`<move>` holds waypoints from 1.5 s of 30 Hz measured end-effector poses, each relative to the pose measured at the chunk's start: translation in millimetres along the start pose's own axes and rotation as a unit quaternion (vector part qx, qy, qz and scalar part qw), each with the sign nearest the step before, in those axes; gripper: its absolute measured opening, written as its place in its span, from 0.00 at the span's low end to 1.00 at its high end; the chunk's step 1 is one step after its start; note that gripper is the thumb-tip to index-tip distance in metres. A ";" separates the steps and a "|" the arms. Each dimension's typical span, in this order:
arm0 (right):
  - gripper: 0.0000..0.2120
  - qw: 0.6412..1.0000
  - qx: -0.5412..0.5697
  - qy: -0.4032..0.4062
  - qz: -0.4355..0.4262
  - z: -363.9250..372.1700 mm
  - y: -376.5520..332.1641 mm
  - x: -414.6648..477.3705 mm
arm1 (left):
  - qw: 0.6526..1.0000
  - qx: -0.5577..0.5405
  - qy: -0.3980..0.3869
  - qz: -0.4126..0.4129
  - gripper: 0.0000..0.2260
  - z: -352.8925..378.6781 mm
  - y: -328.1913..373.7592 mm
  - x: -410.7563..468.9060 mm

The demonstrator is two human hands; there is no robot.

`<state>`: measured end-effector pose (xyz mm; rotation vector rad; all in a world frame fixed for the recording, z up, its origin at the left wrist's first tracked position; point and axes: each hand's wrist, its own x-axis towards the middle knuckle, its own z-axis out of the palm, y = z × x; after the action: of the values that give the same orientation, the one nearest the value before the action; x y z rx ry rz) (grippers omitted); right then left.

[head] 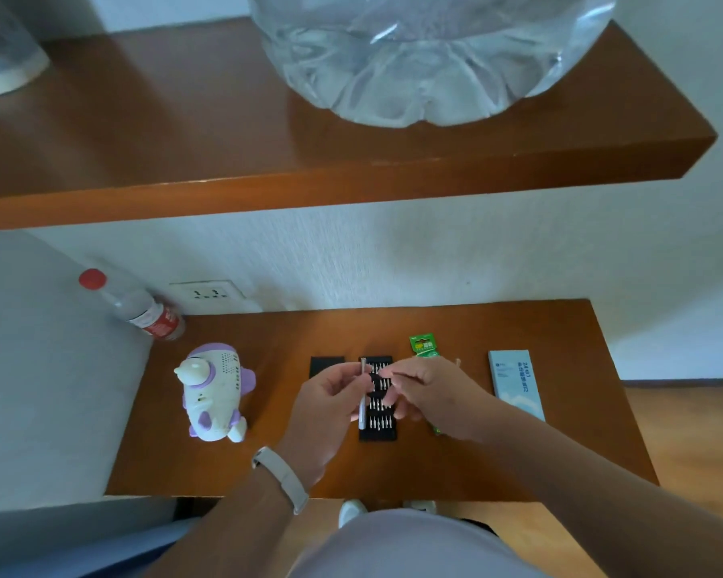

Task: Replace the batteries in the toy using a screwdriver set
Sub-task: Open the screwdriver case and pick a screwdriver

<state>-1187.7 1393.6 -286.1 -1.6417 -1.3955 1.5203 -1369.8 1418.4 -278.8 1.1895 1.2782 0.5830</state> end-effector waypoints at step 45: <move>0.07 0.992 -0.032 0.063 -0.105 -29.0 7.9 -10.1 | 0.989 0.137 -0.025 0.056 0.07 22.1 12.6 -2.5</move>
<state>-1156.6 1389.6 -281.5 -1.5453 -1.5074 1.2438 -1346.6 1412.9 -269.4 1.5027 1.2827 0.4639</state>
